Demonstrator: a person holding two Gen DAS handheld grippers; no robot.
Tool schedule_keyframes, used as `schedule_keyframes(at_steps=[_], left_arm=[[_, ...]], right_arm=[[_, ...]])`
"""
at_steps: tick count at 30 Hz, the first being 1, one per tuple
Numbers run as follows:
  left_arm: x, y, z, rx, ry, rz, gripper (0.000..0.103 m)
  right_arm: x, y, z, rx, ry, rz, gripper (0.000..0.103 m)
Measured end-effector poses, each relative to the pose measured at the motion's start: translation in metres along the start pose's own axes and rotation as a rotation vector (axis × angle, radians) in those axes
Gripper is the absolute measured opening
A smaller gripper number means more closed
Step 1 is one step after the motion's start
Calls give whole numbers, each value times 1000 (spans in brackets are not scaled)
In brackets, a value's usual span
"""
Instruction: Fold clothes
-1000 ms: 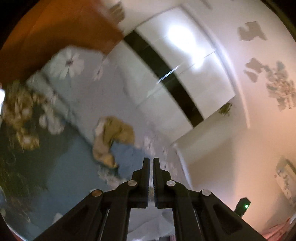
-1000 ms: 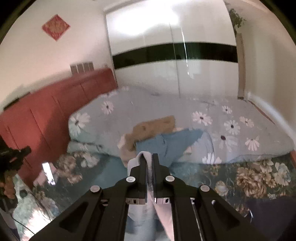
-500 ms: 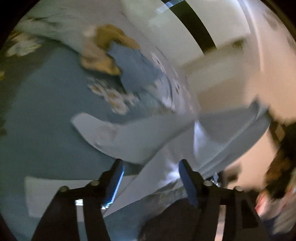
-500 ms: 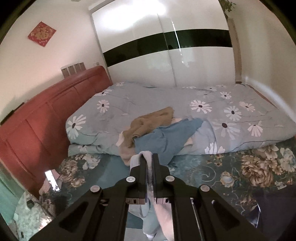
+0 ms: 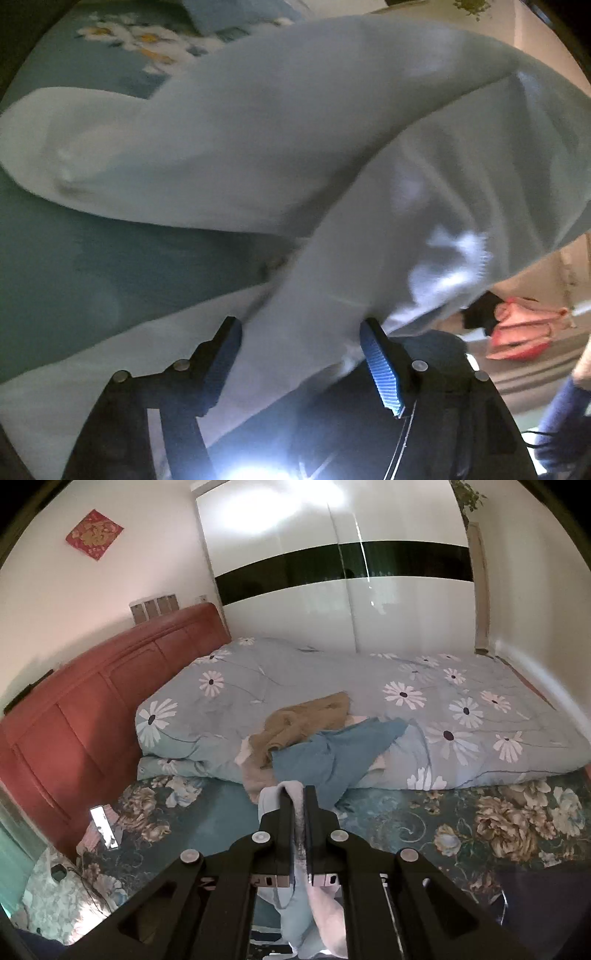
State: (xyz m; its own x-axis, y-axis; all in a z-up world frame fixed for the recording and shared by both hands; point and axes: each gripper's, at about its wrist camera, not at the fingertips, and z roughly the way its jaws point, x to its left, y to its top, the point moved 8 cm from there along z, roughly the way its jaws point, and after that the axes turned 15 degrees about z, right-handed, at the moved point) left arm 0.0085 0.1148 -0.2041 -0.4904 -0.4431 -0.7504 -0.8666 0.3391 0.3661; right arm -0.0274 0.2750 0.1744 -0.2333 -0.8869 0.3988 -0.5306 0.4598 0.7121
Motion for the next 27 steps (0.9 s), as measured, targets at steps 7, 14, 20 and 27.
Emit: schedule_keyframes(at_steps=[7,14,20,27], left_arm=[[-10,-9,-3,-7,64,39,5],[-25,24,-89,-289,179,44,4],[-56,81,-218,-603,418,120,4],[-131,73,-350,-866,551,262,4]], right_arm=[[-11,4,-1,-9,-2,39,4],[-14,17,-13,-51,15,56,4],[7,41,-29,-108,78,32,4],[48,51,-74,-198,179,-37,4]])
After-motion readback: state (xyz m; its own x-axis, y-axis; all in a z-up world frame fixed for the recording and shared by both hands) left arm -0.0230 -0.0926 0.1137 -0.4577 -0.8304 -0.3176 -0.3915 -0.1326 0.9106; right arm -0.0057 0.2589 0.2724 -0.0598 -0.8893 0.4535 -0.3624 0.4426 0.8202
